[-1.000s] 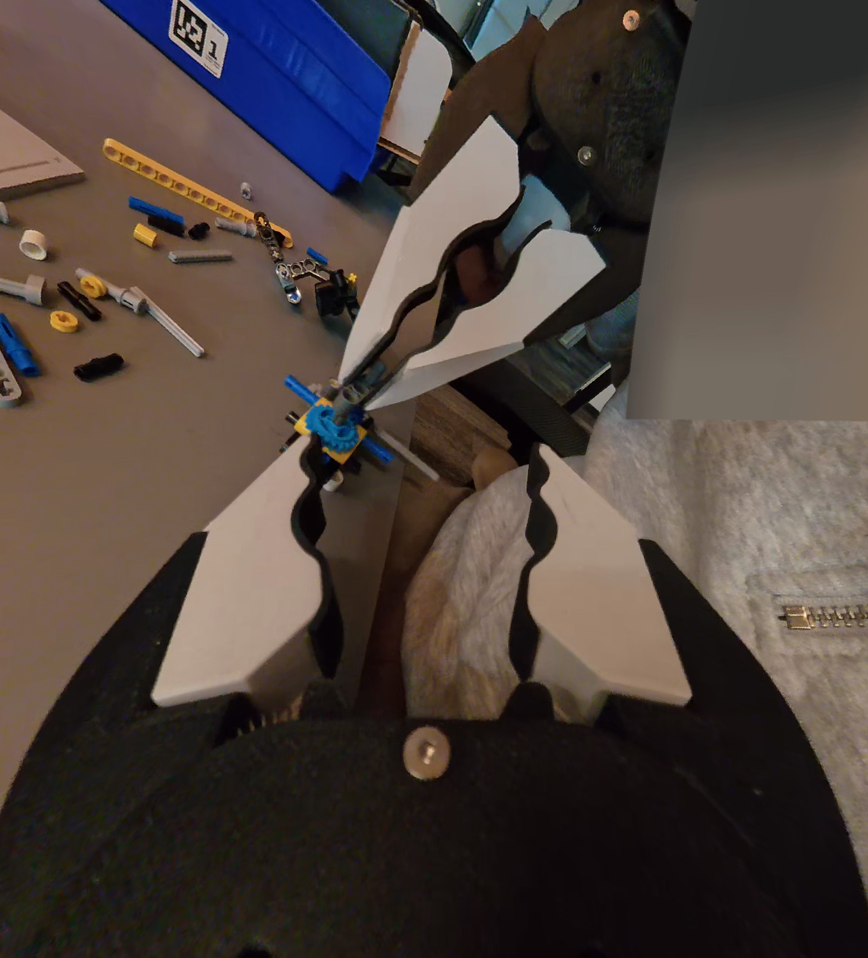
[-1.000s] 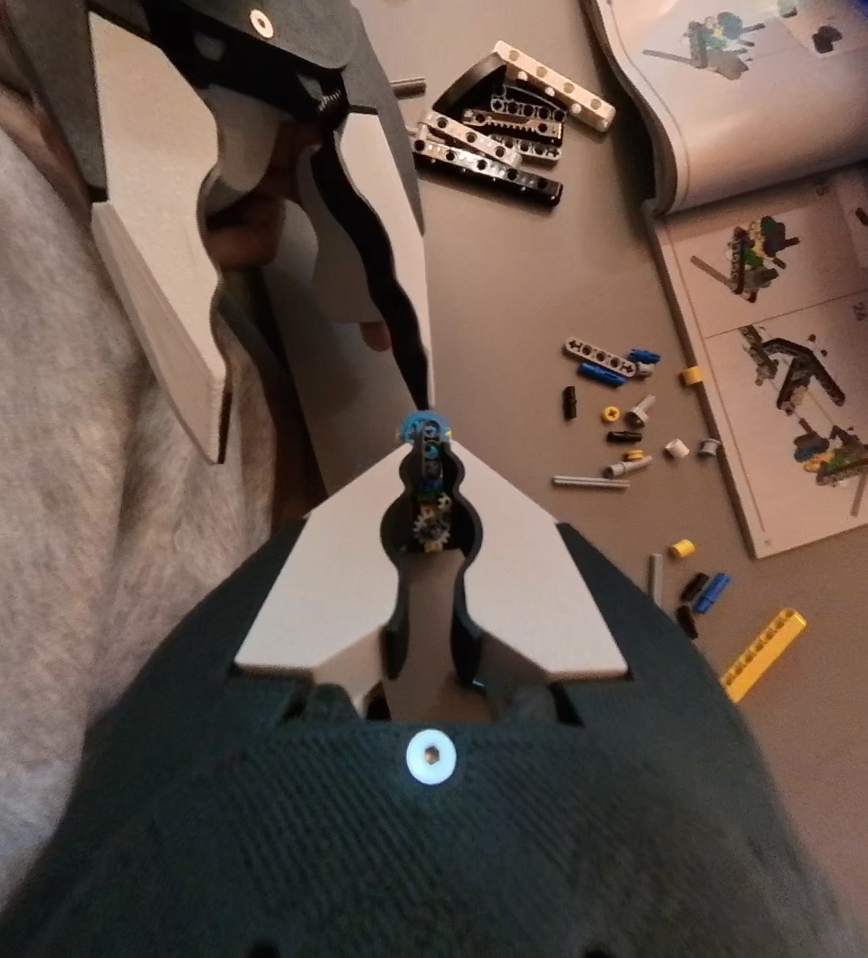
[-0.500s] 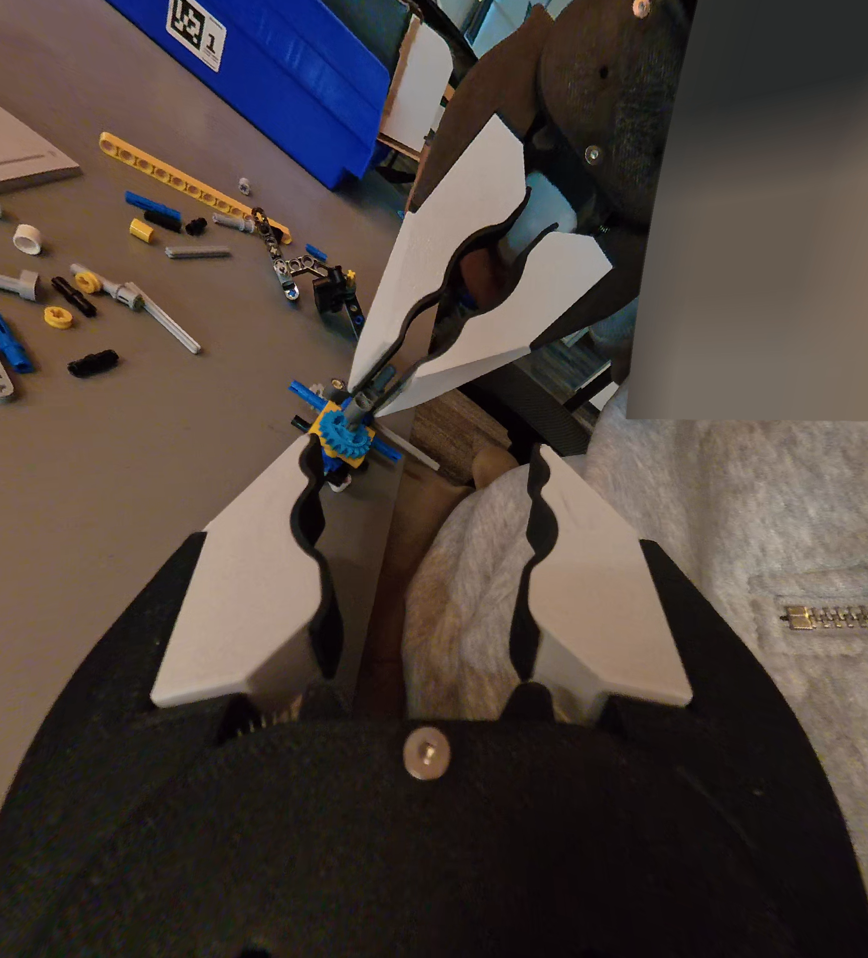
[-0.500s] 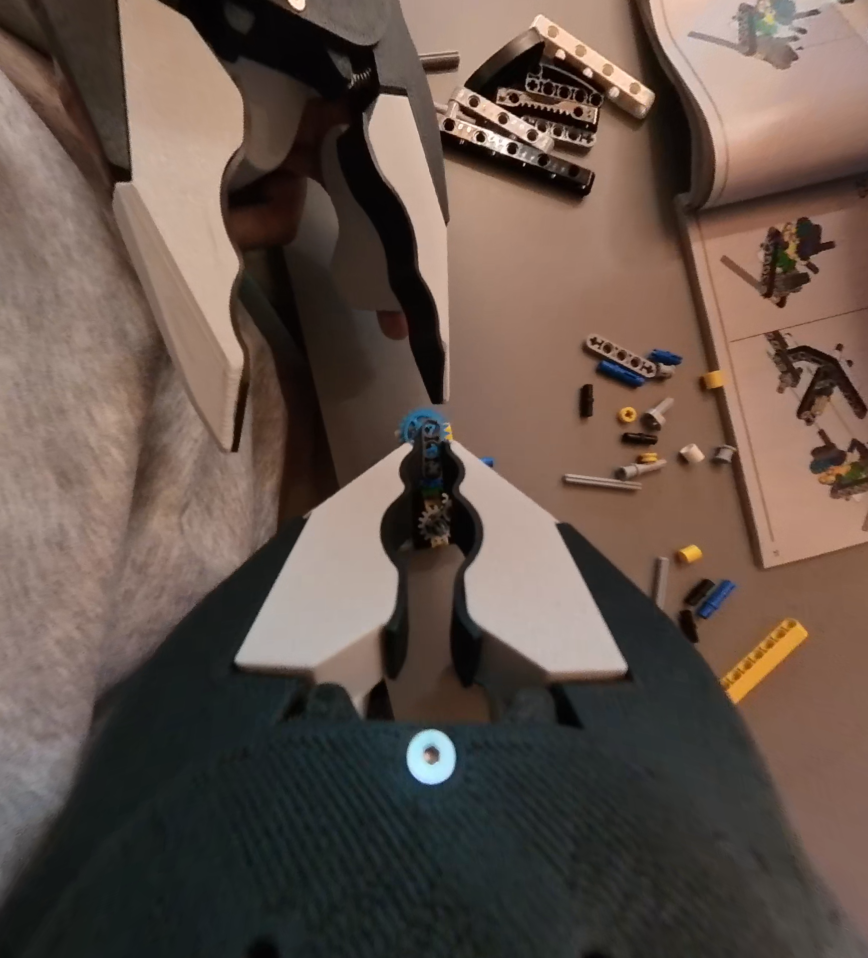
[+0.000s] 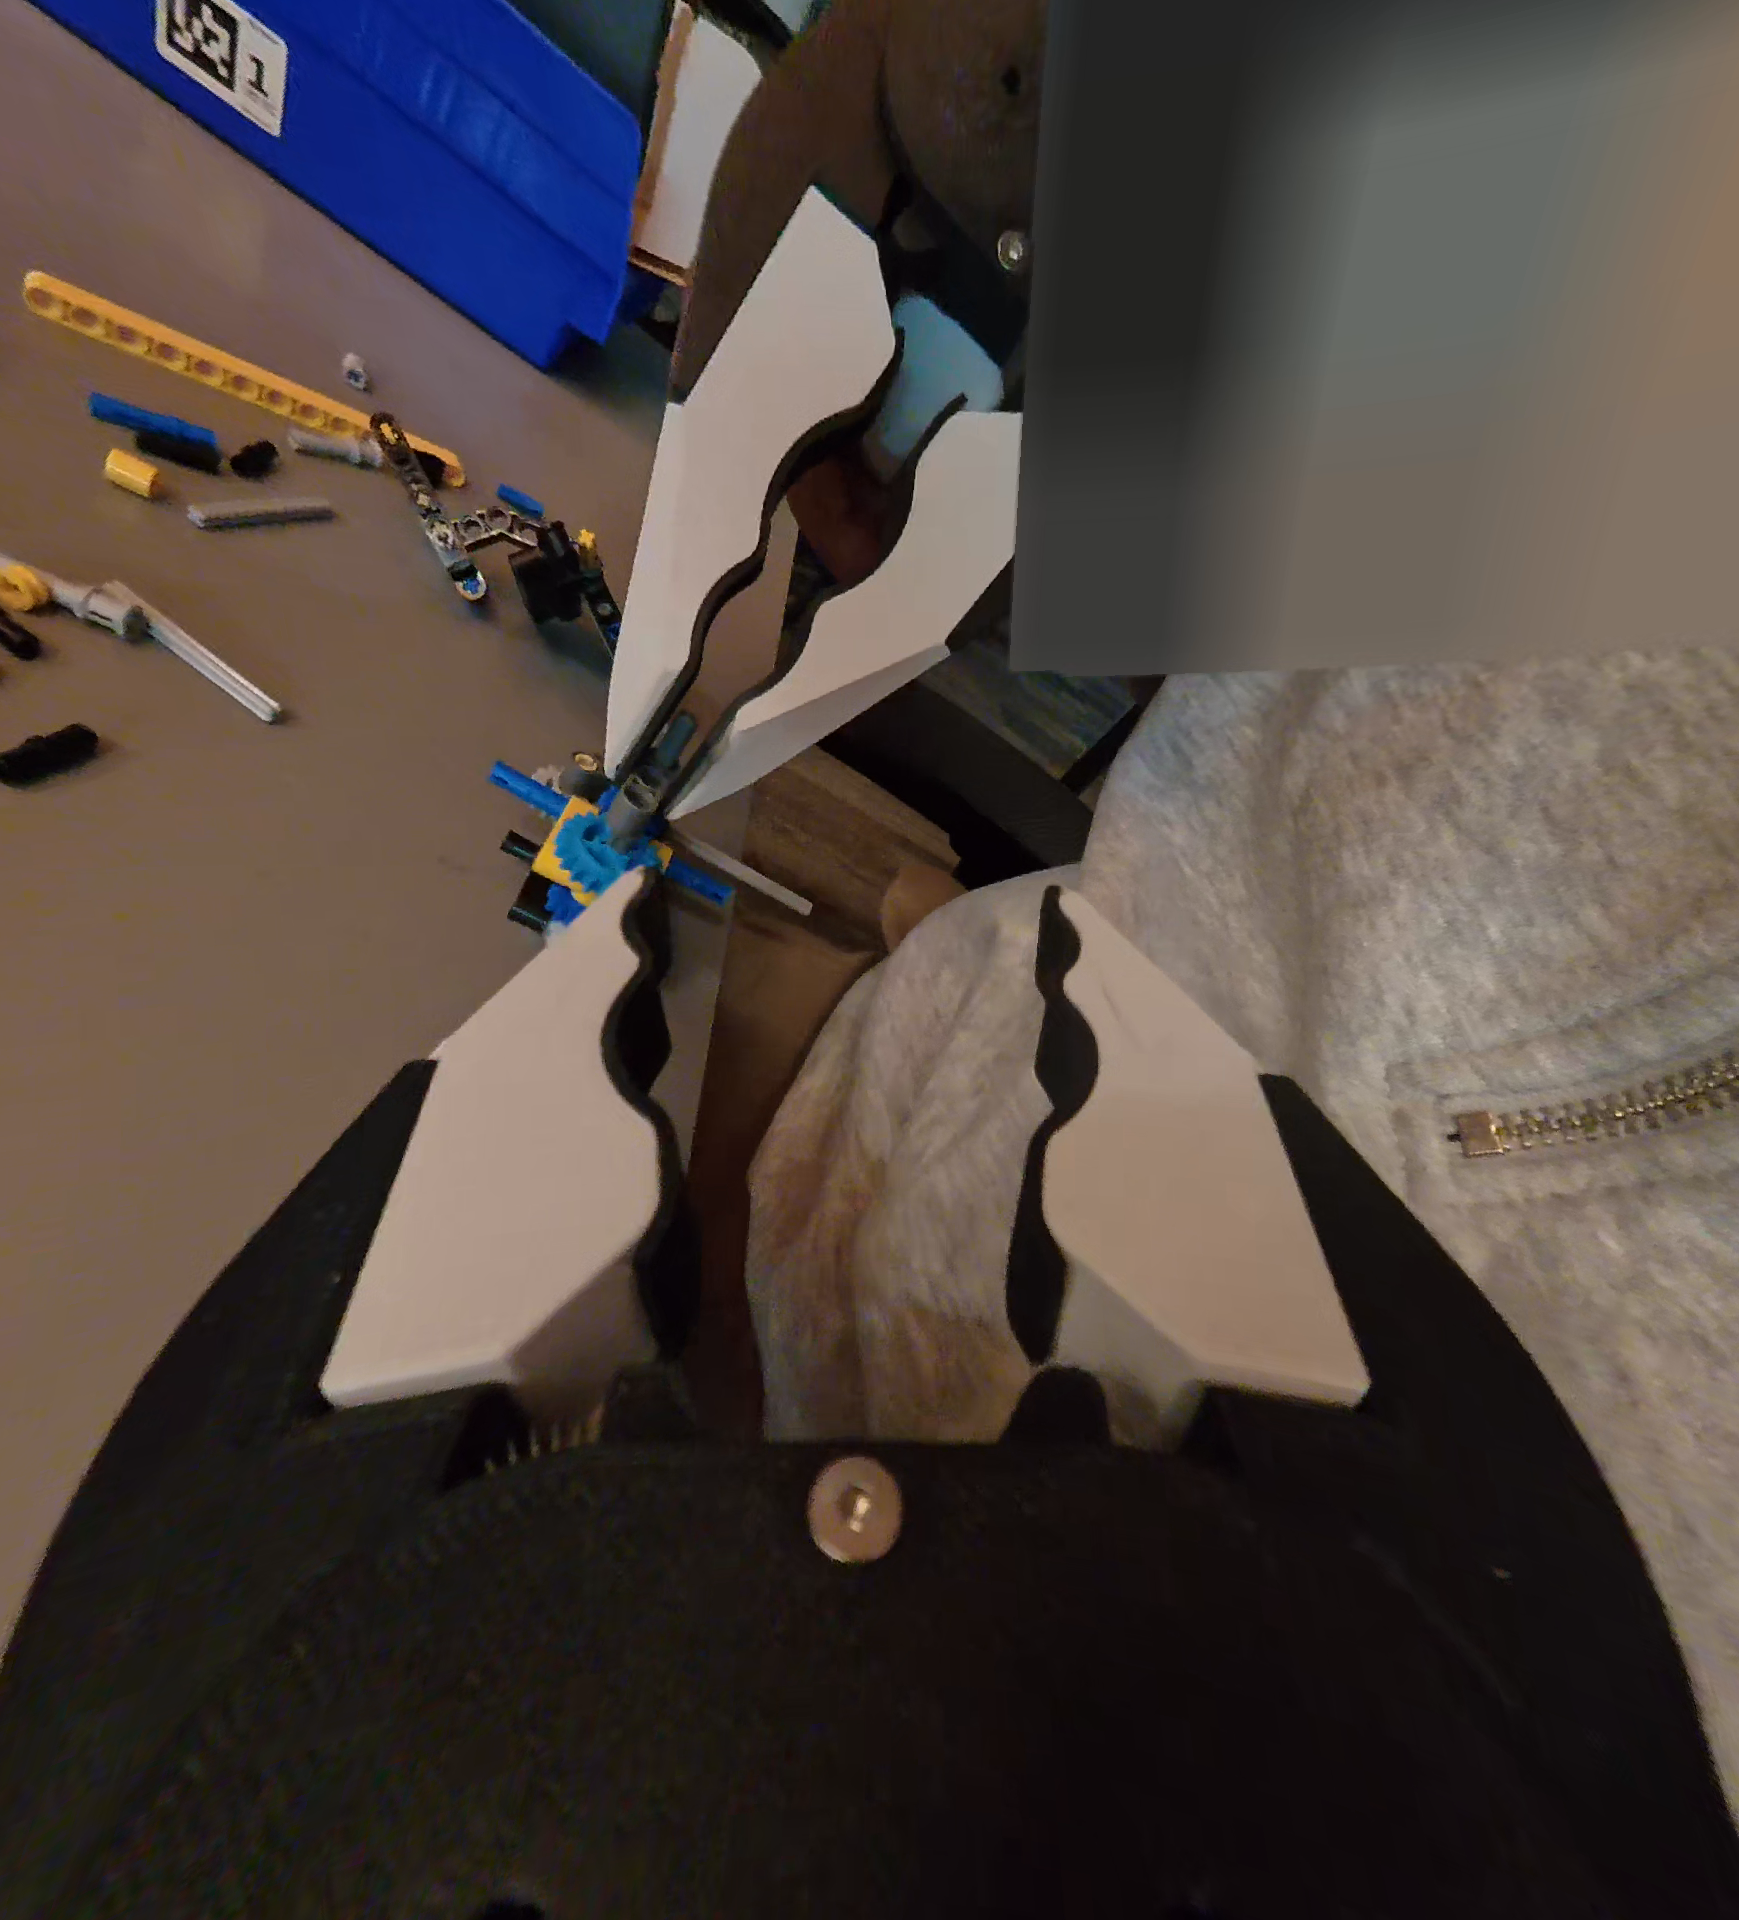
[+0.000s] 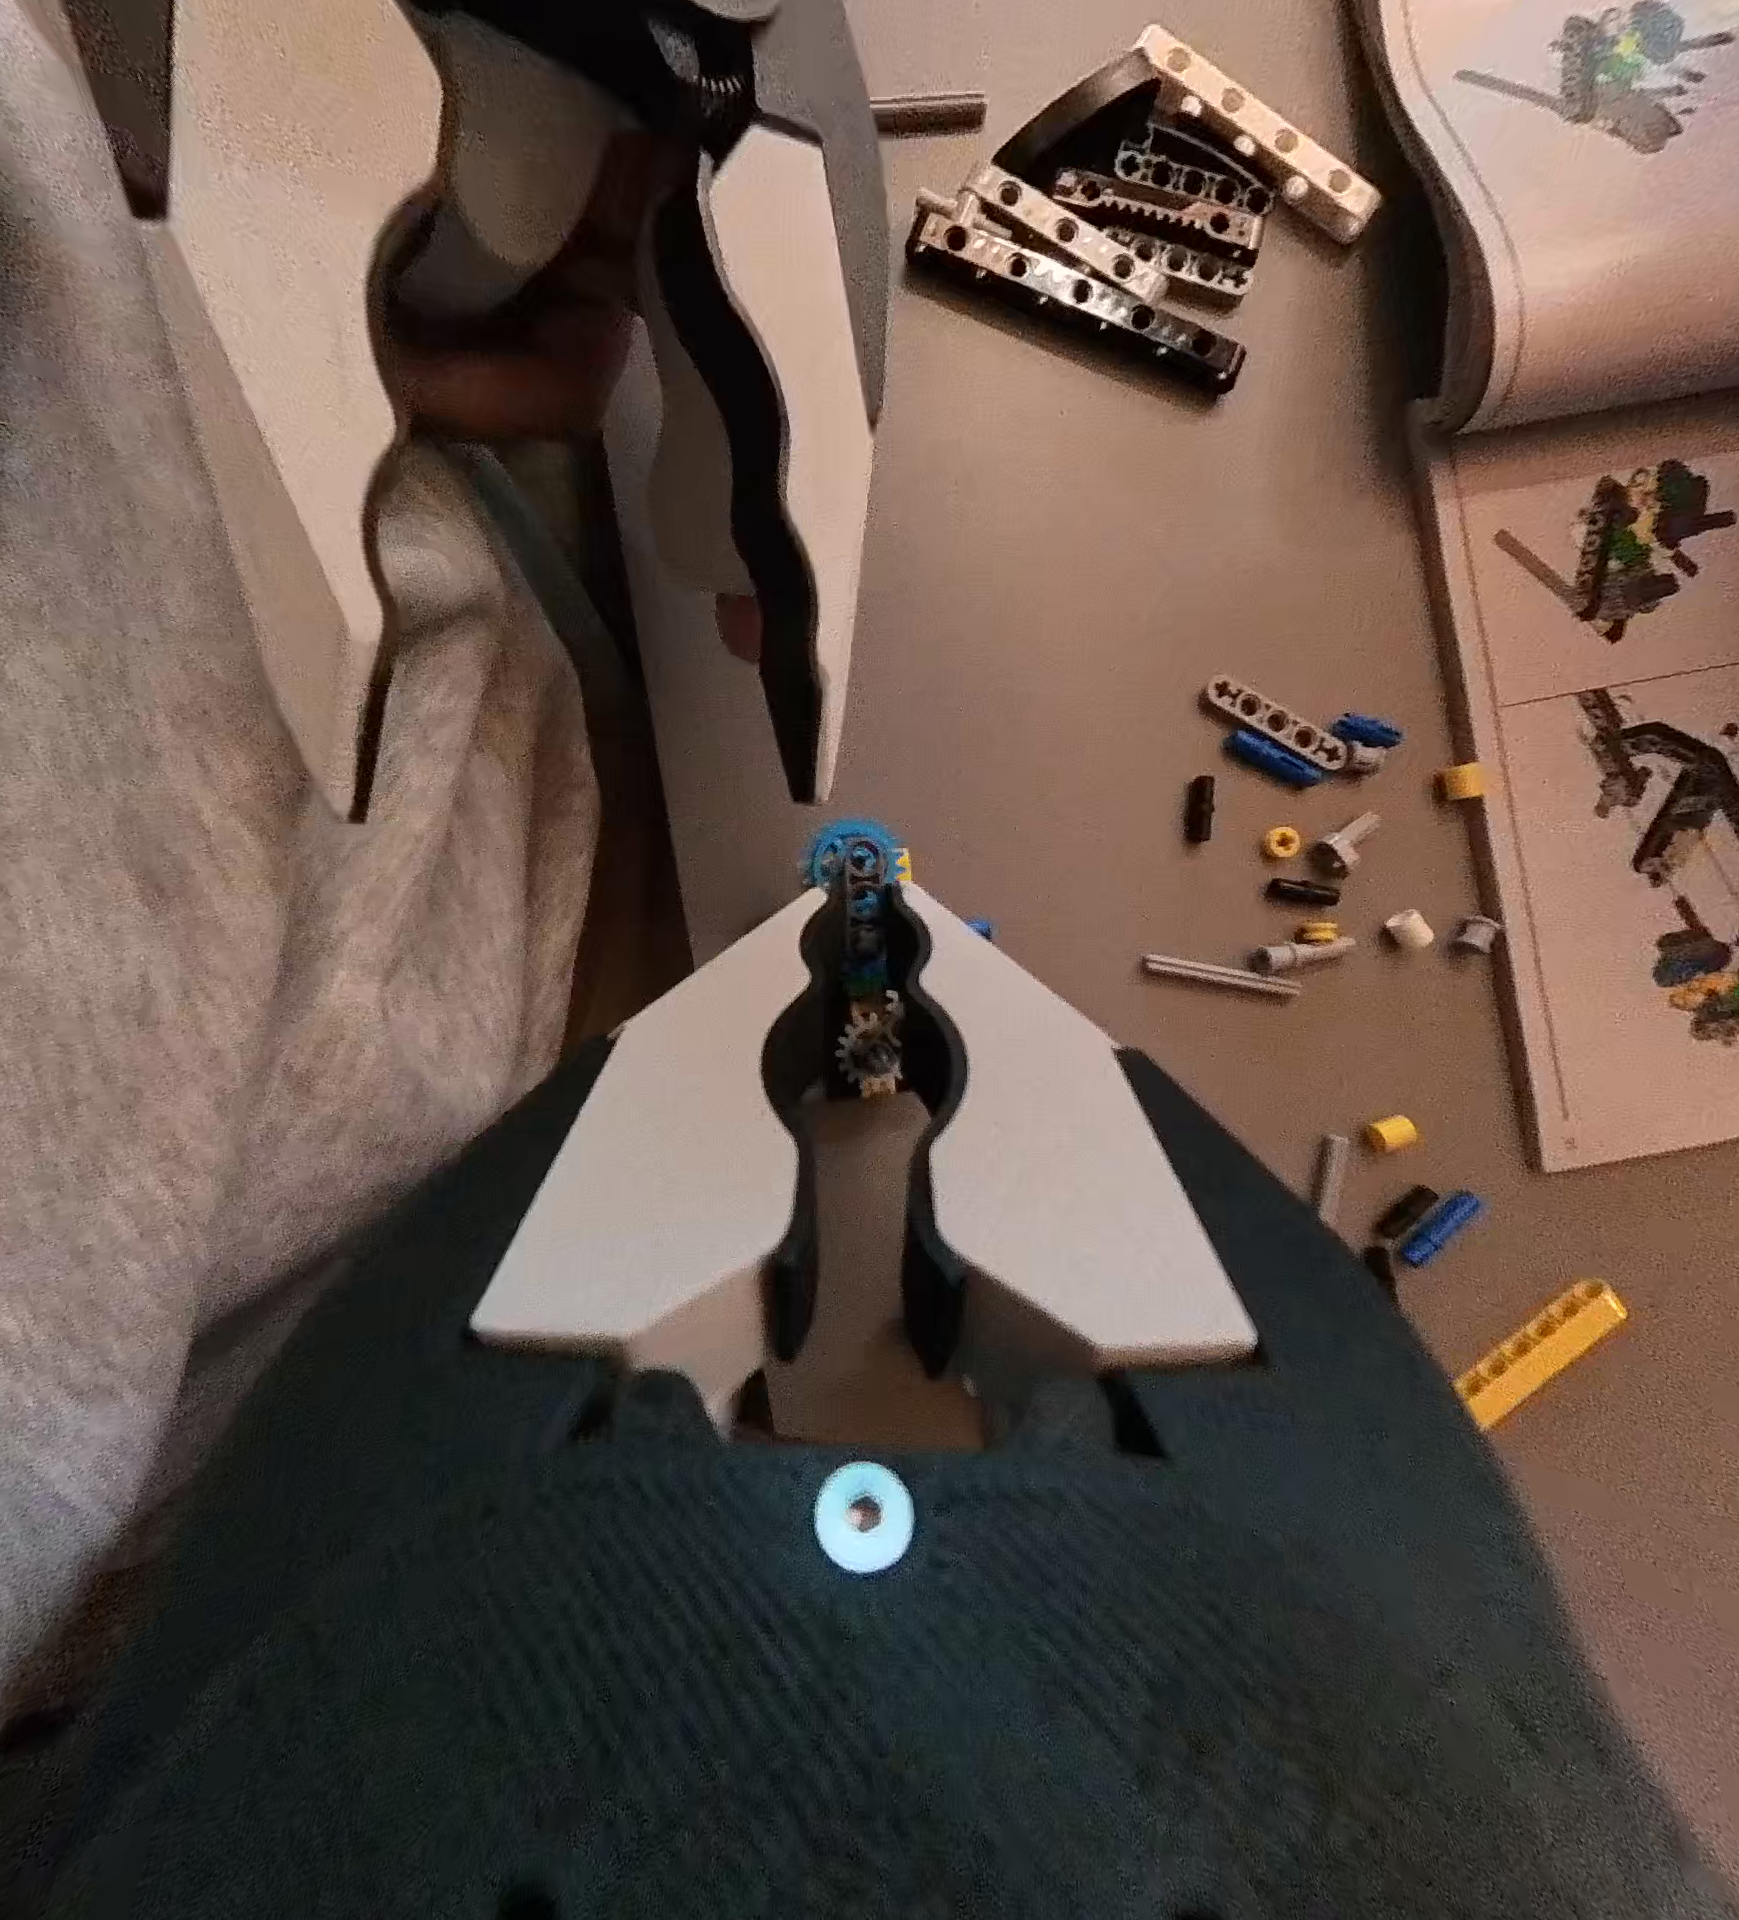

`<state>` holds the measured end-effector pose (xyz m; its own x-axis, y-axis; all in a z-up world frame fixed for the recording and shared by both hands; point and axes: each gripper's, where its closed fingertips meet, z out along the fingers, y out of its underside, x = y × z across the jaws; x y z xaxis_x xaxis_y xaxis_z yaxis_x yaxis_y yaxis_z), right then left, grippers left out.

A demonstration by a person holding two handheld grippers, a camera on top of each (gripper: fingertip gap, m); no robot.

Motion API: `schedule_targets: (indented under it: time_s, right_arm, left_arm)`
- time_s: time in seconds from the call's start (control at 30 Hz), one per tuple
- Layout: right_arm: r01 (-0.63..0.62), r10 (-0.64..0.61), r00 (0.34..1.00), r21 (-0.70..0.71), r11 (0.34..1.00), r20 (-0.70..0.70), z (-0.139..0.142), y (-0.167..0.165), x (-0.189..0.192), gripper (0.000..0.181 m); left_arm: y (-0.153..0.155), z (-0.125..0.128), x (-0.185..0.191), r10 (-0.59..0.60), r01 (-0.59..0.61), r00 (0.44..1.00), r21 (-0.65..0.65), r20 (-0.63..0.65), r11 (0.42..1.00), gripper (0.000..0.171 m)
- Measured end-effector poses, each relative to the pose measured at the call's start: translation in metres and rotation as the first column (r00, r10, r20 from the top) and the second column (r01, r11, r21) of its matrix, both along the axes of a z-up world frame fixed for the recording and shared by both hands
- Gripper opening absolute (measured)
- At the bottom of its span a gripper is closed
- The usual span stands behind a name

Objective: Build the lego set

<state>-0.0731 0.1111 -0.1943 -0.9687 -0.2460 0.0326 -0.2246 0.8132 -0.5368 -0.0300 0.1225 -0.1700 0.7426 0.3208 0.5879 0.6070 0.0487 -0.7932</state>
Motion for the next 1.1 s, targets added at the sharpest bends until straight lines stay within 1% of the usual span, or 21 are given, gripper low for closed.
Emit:
schedule_targets:
  time_s: [0.23, 0.67, 0.8, 0.93, 1.1]
  right_arm:
    - [-0.047, 0.047, 0.999, 0.037, 0.998, 0.001, -0.005, 0.001, 0.002, 0.006]
    - [-0.043, 0.043, 0.999, 0.032, 0.999, 0.002, -0.009, 0.001, 0.002, 0.006]
    - [-0.025, 0.025, 0.999, 0.011, 1.0, -0.028, -0.008, 0.001, 0.0, 0.015]
    - [0.005, -0.006, 1.0, -0.03, 1.0, -0.025, -0.001, 0.003, -0.002, 0.02]
    - [0.105, -0.108, 0.994, -0.112, 0.988, -0.02, 0.01, 0.011, -0.013, 0.022]
  left_arm:
    - [0.003, -0.003, 0.001, -0.006, 0.006, 1.0, -0.01, 0.009, 1.0, 0.072]
    - [0.003, -0.003, 0.0, -0.002, 0.002, 1.0, 0.001, 0.015, 1.0, 0.072]
    - [0.003, -0.002, -0.001, 0.002, -0.002, 1.0, 0.005, 0.016, 1.0, 0.072]
    - [0.001, -0.001, -0.002, 0.011, -0.011, 1.0, 0.013, 0.017, 1.0, 0.072]
    - [-0.003, 0.0, -0.006, 0.046, -0.046, 0.999, 0.015, 0.009, 0.999, 0.072]
